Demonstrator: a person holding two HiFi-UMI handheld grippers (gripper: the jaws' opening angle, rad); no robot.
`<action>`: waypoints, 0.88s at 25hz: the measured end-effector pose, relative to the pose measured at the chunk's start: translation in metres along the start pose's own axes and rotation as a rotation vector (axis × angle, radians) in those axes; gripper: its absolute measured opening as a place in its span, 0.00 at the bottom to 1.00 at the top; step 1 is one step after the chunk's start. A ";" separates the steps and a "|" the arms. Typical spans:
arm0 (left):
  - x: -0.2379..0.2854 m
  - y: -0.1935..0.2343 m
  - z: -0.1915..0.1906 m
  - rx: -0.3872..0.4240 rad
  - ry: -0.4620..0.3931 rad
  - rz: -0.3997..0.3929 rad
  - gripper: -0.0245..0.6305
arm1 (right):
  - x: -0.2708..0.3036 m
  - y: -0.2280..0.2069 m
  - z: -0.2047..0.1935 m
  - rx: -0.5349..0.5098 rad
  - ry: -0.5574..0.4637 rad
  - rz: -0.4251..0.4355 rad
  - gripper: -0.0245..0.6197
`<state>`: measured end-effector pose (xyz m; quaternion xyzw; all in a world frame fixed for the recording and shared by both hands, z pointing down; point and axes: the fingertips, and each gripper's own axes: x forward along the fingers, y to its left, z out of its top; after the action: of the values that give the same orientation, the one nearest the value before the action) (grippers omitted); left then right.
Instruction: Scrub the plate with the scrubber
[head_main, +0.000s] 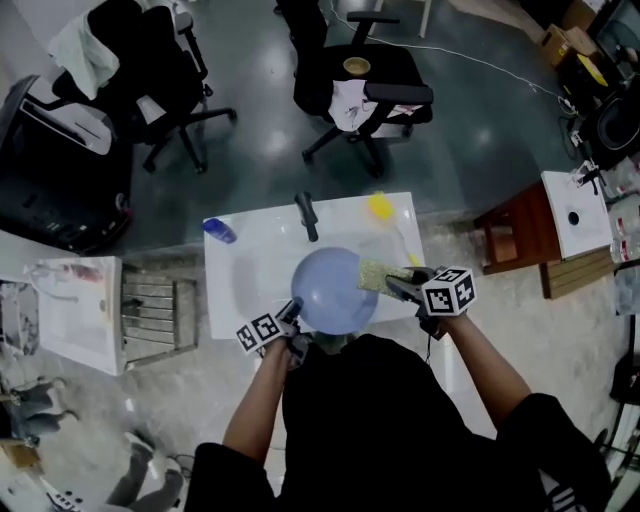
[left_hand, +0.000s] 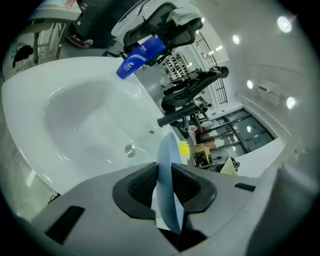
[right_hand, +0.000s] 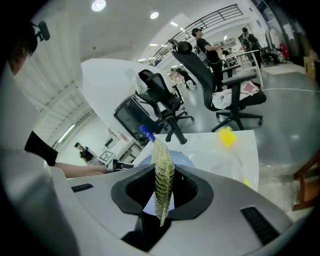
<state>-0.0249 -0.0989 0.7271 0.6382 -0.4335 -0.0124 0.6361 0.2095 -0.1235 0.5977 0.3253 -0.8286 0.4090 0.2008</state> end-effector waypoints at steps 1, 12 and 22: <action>0.004 0.006 -0.001 -0.004 0.027 0.010 0.15 | -0.002 0.001 -0.006 0.016 -0.002 -0.029 0.14; 0.064 0.079 0.020 -0.129 0.202 0.107 0.16 | -0.002 0.041 -0.078 0.393 -0.151 -0.151 0.14; 0.084 0.107 0.022 -0.162 0.266 0.159 0.18 | -0.011 0.067 -0.121 0.458 -0.193 -0.273 0.14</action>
<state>-0.0420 -0.1449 0.8558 0.5448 -0.3922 0.0875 0.7361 0.1779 0.0088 0.6251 0.5084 -0.6784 0.5217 0.0954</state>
